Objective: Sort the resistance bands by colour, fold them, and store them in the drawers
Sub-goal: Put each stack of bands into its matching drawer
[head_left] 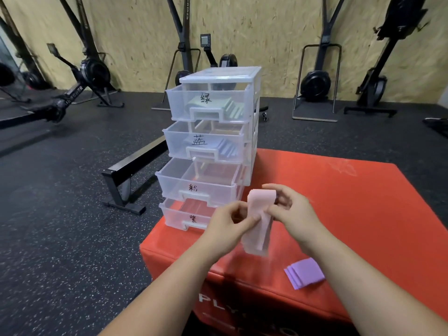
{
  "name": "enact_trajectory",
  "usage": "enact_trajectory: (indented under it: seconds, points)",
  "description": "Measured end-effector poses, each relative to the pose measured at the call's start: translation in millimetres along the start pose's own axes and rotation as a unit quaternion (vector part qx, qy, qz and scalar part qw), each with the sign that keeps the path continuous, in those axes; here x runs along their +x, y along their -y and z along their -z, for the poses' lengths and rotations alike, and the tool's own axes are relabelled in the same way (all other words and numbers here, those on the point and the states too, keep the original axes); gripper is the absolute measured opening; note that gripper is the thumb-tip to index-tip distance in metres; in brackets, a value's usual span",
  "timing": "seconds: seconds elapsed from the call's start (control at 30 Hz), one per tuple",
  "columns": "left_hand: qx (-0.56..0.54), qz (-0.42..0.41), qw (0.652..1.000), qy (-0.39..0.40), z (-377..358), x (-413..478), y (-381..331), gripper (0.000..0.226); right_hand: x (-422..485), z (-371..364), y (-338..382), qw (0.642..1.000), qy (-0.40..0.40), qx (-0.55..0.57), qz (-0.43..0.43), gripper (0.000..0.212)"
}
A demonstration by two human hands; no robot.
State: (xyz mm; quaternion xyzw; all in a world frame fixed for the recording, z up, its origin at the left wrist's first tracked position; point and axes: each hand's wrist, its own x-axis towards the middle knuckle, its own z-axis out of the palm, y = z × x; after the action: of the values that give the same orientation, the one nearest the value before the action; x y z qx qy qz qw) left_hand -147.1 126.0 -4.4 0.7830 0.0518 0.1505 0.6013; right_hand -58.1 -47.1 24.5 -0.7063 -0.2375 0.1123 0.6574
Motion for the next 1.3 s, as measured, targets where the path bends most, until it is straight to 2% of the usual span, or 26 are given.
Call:
enact_trajectory:
  seconds: [0.1,0.17,0.3,0.43,0.57,0.7,0.8,0.87,0.97,1.07,1.17,1.23,1.3]
  points:
    - [-0.026,-0.014,0.999,-0.034,-1.9,8.0,-19.6,0.024,4.9,-5.6,8.1,0.995,-0.005,0.099,-0.022,0.040]
    - [-0.042,-0.019,0.996,-0.075,-2.7,14.2,-31.0,0.023,7.3,-10.8,13.2,0.994,0.026,0.103,-0.022,0.028]
    - [-0.035,-0.040,0.985,-0.165,6.5,21.9,-46.1,0.022,12.0,-21.5,26.6,0.997,0.047,0.059,0.011,0.022]
    - [-0.037,-0.054,0.977,-0.201,27.7,22.0,-51.3,0.024,27.9,-36.0,49.5,0.998,0.051,0.003,0.046,0.020]
    - [-0.093,0.015,0.964,-0.250,54.8,17.3,-24.7,0.043,62.9,-49.4,80.5,0.986,0.129,-0.097,0.046,0.020]
    - [0.009,0.077,0.953,-0.294,76.8,4.4,19.9,0.032,113.0,-70.2,100.1,0.956,0.190,-0.223,0.025,0.020]
    - [0.159,0.055,0.934,-0.315,85.1,0.5,47.7,0.050,144.9,-88.6,99.7,0.929,0.222,-0.295,0.000,0.020]
    - [0.214,0.053,0.919,-0.327,85.2,4.2,53.7,0.062,160.4,-98.0,94.7,0.919,0.224,-0.326,0.000,0.017]
    - [0.226,0.051,0.910,-0.345,83.0,15.4,55.7,0.078,177.2,-107.2,85.3,0.903,0.236,-0.360,0.008,0.016]
    - [0.238,0.055,0.903,-0.352,77.5,25.0,57.6,0.080,190.5,-111.6,79.3,0.886,0.238,-0.398,0.010,0.022]
    - [0.242,0.044,0.895,-0.373,71.6,32.1,63.6,0.083,203.1,-116.1,74.9,0.853,0.224,-0.469,0.032,0.032]
    - [0.230,0.045,0.892,-0.387,69.3,35.6,64.7,0.085,208.2,-123.8,75.7,0.827,0.235,-0.509,0.045,0.030]
    - [0.221,0.049,0.892,-0.391,68.3,37.4,64.3,0.086,211.5,-133.7,76.8,0.829,0.252,-0.496,0.057,0.023]
